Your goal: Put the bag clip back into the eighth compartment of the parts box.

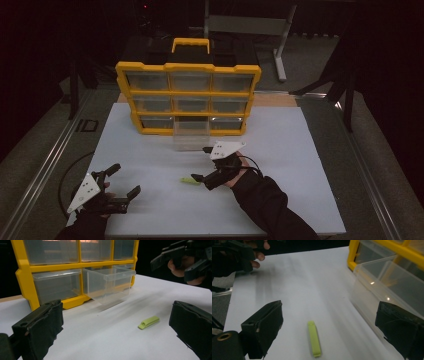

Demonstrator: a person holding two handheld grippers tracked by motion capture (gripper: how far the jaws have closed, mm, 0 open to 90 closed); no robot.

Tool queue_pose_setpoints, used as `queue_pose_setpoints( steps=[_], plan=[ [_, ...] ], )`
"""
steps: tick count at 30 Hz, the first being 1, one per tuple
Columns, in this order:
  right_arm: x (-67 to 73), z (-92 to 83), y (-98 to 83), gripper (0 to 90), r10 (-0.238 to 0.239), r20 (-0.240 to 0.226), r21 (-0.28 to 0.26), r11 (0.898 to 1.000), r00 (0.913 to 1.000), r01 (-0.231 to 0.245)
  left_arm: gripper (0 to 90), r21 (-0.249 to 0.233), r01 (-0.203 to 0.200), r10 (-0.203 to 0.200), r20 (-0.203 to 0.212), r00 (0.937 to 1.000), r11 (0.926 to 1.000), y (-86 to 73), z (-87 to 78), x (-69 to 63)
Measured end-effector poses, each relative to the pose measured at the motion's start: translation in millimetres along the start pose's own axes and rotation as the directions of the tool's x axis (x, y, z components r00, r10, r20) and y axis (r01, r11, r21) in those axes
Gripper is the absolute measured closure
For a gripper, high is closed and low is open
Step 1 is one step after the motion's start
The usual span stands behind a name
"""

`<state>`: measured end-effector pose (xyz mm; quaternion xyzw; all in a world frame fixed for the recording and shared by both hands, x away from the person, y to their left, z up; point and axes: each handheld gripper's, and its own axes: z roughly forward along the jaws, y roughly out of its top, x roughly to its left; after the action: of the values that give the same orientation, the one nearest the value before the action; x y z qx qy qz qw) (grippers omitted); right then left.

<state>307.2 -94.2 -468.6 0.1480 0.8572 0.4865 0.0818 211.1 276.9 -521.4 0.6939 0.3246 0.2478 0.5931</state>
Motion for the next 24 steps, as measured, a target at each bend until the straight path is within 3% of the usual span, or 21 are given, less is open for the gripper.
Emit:
queue_pose_setpoints(
  steps=[14, 24],
  plan=[
    [2.9, 33.0, -15.1, 10.0, 0.014, -0.057, 0.066, 0.998, 0.9983, -0.010, 0.0, -0.001, 0.001, -0.001, 0.004, 1.0000, 1.0000, -0.1, 0.6, -0.4],
    [2.0, 55.3, -34.9, 14.4, 0.029, -0.083, 0.150, 0.989, 0.9961, -0.016, 0.0, -0.001, 0.001, -0.001, 0.007, 1.0000, 1.0000, -0.3, 0.7, -0.4]
  ],
)
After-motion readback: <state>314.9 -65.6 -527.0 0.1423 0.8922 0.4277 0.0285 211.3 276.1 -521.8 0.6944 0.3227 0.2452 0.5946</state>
